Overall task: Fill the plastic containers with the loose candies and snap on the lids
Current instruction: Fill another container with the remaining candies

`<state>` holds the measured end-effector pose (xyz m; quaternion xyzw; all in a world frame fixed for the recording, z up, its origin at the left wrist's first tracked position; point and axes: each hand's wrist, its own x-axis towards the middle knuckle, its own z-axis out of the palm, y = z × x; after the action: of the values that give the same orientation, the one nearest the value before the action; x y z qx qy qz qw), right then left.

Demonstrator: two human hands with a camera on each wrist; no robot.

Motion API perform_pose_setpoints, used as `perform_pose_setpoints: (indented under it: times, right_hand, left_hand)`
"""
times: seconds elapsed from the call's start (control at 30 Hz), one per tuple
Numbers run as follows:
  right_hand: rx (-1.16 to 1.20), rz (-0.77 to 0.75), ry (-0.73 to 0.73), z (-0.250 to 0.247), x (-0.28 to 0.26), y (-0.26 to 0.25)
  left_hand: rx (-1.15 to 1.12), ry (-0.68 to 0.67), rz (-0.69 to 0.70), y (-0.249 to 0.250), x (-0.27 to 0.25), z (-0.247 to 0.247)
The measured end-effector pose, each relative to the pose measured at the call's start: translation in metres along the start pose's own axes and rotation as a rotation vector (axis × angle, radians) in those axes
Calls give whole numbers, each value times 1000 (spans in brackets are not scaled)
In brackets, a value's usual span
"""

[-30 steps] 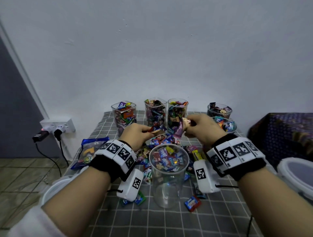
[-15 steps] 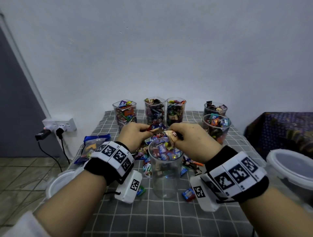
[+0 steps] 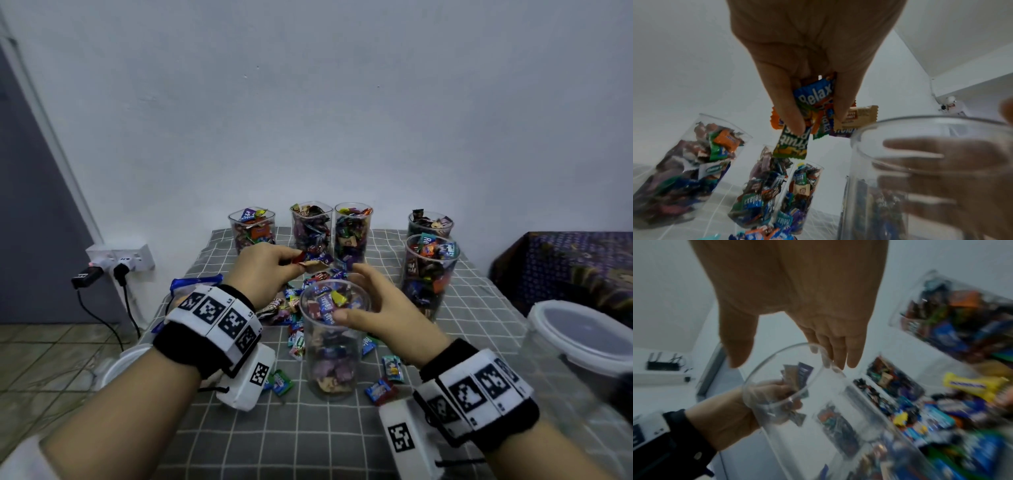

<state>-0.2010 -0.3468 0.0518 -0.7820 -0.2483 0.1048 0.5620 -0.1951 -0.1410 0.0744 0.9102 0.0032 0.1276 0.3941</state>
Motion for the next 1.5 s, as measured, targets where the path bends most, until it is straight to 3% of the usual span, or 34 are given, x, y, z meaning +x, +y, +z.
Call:
perform_pose_setpoints:
  times: [0.1,0.23,0.43,0.53,0.7,0.93,1.13,1.27,1.33,1.5]
  right_hand:
    - [160,22,-68,6,-1,16]
    - [171,0,-38,17,1,34]
    - [168,4,-38,17,-1,36]
    - [153,4,-40,16,-1,41]
    - [126,13,-12,17,2,49]
    - [144,-7,-28,17,2,49]
    - [109,-2,-14,17,2,50]
    - [105,-7,-18,17,0,46]
    - [-8,-7,-50,15,-1,42]
    - [-622,92,-154,-9,3,41]
  left_hand:
    - [35,1,41,6,-2,-4]
    - [-44,-24,80,19,-4,-4]
    - [-175,-182,90,36,-10,3]
    - [-46,-235,102,37,-13,5]
    - [322,-208,196,40,-18,7]
    - [462,-214,259,44,-22,11]
    - [323,-181,258,44,-26,15]
    - [40,15,244,38,-30,14]
    - [-10,83,209,34,-31,12]
    - [-84,122,22,13,-30,7]
